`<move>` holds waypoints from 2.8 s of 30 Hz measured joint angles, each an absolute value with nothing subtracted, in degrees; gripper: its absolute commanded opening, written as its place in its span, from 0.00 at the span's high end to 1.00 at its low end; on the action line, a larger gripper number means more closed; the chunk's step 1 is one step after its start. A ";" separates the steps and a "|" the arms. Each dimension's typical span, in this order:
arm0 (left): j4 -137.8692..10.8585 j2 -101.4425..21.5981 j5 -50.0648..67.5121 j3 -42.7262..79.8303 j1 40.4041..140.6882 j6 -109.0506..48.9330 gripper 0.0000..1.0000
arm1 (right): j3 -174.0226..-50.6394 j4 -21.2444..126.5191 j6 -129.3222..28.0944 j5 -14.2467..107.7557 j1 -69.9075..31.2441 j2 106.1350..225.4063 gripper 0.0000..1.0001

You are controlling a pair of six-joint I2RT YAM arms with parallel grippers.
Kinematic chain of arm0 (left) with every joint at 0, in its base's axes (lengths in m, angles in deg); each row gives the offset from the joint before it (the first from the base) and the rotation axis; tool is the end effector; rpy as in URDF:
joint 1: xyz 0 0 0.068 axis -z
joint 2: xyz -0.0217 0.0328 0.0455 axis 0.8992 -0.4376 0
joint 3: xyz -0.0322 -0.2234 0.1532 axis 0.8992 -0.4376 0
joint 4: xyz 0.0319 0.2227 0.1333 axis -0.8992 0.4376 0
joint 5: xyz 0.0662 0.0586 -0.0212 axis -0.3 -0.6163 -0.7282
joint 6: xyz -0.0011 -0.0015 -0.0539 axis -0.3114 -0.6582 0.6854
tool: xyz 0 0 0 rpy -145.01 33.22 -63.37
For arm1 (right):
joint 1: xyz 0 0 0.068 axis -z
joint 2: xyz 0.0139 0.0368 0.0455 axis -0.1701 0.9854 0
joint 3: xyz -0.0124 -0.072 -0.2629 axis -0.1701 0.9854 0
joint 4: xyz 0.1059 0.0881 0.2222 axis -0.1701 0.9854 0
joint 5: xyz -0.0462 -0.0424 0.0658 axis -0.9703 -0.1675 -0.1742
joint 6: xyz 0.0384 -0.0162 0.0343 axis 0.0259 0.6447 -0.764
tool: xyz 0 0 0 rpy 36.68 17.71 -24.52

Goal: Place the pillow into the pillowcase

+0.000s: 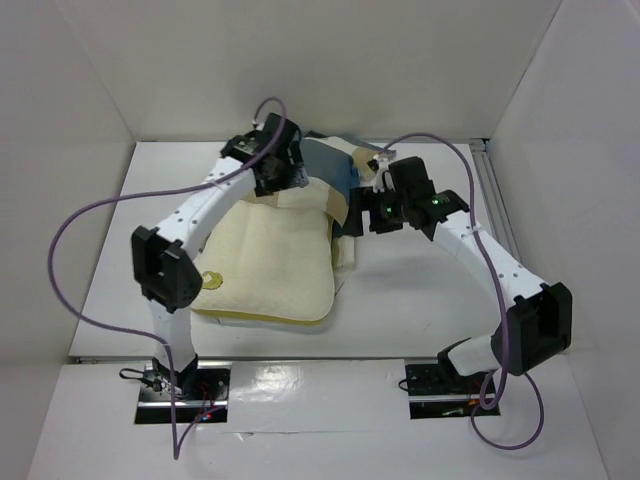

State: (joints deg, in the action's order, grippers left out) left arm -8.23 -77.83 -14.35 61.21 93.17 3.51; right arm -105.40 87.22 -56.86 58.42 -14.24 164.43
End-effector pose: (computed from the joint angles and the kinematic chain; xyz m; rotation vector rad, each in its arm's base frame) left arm 0.3845 -0.2038 0.3374 -0.4505 2.4068 -0.2600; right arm 0.2686 0.1326 0.3076 -0.3975 2.4024 0.7022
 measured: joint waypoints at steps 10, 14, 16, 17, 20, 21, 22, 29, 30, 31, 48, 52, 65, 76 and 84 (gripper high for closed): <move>-12.96 -66.80 -17.84 38.26 71.53 -0.19 0.25 | -109.88 86.39 -63.13 52.89 -14.21 166.01 0.10; -15.53 -67.74 -13.03 24.31 68.89 2.92 0.31 | -113.56 86.32 -63.94 51.54 -14.21 168.81 0.10; -17.50 -67.34 -11.20 21.41 70.48 4.80 0.31 | -115.48 86.22 -63.94 51.26 -14.21 170.69 0.10; -17.96 -66.86 -11.00 20.73 72.58 6.11 0.31 | -116.16 86.11 -63.94 51.06 -14.21 171.63 0.10; -18.68 -64.87 -9.91 20.51 81.37 11.44 0.28 | -117.60 85.91 -63.87 49.55 -14.59 174.42 0.10; -19.10 -64.19 -8.73 20.55 84.58 12.69 0.26 | -117.75 85.89 -63.77 48.70 -14.91 175.06 0.09; -19.49 -63.67 -7.31 20.95 88.06 13.63 0.25 | -117.75 85.87 -63.55 47.08 -15.74 175.58 0.08; -19.91 -60.39 -0.69 25.89 90.64 10.94 0.14 | -119.02 85.76 -62.39 39.30 -24.68 176.30 0.03; -20.45 -59.06 -0.36 24.93 88.19 10.26 0.13 | -120.18 86.39 -62.15 38.38 -25.69 176.87 0.03; -21.37 -57.27 0.39 23.07 85.30 8.97 0.13 | -122.32 87.24 -61.89 37.40 -27.00 177.92 0.03; -39.93 -43.47 17.13 -8.12 88.21 -0.30 0.13 | -109.73 86.17 -56.99 21.68 -39.92 186.84 0.57; -42.70 -43.45 15.53 -9.39 93.28 -3.14 0.08 | -110.17 86.02 -56.64 20.90 -38.96 187.08 1.00; -50.99 -38.62 2.99 -9.39 104.78 -8.75 0.00 | -118.89 88.97 -54.13 41.49 -29.89 180.41 1.00; -57.22 -44.26 -2.56 -9.46 104.69 -7.71 1.00 | -119.31 90.30 -54.04 47.63 -27.94 180.39 1.00; -57.85 -42.45 6.46 -4.38 102.09 -3.90 1.00 | -137.16 97.58 -56.14 46.01 -25.41 190.12 1.00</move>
